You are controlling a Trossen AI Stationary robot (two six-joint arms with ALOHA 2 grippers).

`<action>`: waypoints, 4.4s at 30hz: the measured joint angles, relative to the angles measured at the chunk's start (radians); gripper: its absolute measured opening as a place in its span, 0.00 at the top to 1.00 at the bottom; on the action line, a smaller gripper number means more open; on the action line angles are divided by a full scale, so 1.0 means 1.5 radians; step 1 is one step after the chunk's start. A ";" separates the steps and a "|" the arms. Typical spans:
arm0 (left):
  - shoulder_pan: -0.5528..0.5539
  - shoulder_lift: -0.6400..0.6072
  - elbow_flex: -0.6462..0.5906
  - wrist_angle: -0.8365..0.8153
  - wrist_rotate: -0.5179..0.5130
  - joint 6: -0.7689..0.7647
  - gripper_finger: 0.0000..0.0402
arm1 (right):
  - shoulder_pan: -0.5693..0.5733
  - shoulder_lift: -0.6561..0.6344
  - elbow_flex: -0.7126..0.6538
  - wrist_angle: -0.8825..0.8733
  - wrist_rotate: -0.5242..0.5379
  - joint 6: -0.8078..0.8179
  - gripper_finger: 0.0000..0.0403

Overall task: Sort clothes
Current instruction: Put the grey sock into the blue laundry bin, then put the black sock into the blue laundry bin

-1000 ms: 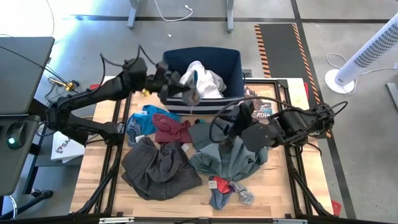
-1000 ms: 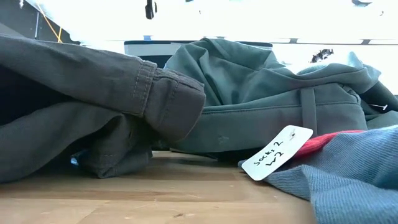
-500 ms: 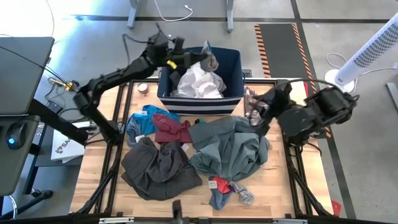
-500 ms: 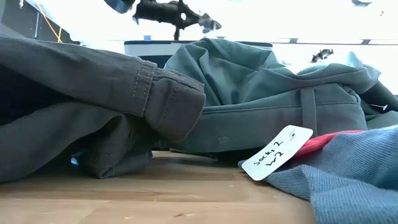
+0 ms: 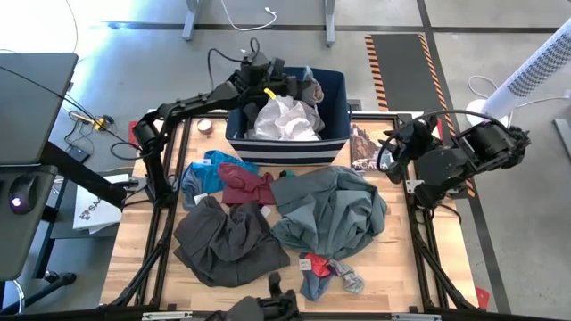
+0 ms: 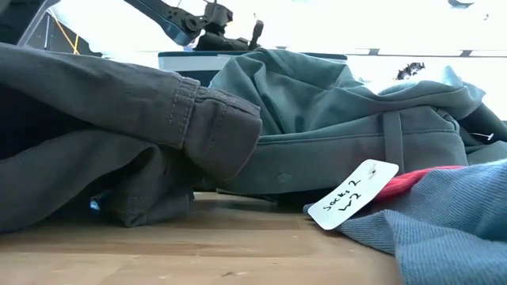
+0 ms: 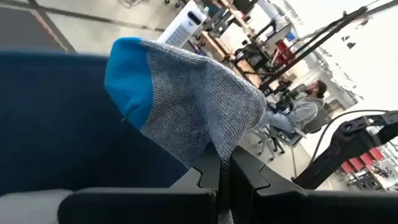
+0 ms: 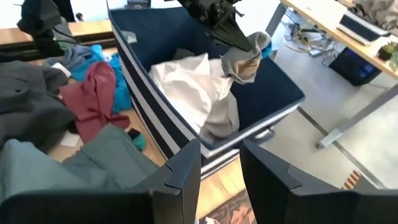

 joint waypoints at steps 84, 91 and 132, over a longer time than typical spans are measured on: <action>-0.494 -0.618 -0.349 -0.541 -0.425 0.187 0.62 | -0.044 0.388 -0.171 0.534 -0.451 0.236 0.73; -0.494 -0.618 -0.349 -0.533 -0.427 0.187 0.62 | -0.044 0.391 -0.171 0.487 -0.347 0.177 0.73; -0.493 -0.618 -0.349 -0.484 -0.468 0.196 0.62 | 0.149 0.378 -0.268 0.110 -0.535 0.557 1.00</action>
